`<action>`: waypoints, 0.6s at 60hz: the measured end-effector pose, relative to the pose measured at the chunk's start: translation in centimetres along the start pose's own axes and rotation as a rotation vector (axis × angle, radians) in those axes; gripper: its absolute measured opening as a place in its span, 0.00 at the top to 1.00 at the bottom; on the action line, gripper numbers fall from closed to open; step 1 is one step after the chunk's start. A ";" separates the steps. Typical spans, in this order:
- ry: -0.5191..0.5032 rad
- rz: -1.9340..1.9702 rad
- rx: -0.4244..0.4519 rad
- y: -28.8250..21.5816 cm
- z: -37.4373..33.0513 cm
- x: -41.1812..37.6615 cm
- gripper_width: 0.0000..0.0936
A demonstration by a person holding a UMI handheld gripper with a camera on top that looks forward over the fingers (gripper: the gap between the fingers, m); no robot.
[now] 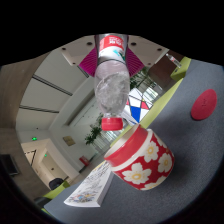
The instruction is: Pour water
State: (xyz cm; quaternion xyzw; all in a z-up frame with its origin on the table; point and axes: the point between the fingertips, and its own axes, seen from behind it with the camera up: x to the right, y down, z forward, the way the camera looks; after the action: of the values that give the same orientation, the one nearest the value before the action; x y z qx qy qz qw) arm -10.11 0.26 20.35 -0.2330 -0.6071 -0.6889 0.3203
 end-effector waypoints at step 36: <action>-0.009 1.613 -0.044 7.5 -2.7 9.5 0.66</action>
State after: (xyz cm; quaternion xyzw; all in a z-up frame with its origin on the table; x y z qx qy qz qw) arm -11.04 -4.33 31.83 -0.6085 -0.2395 -0.2562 0.7119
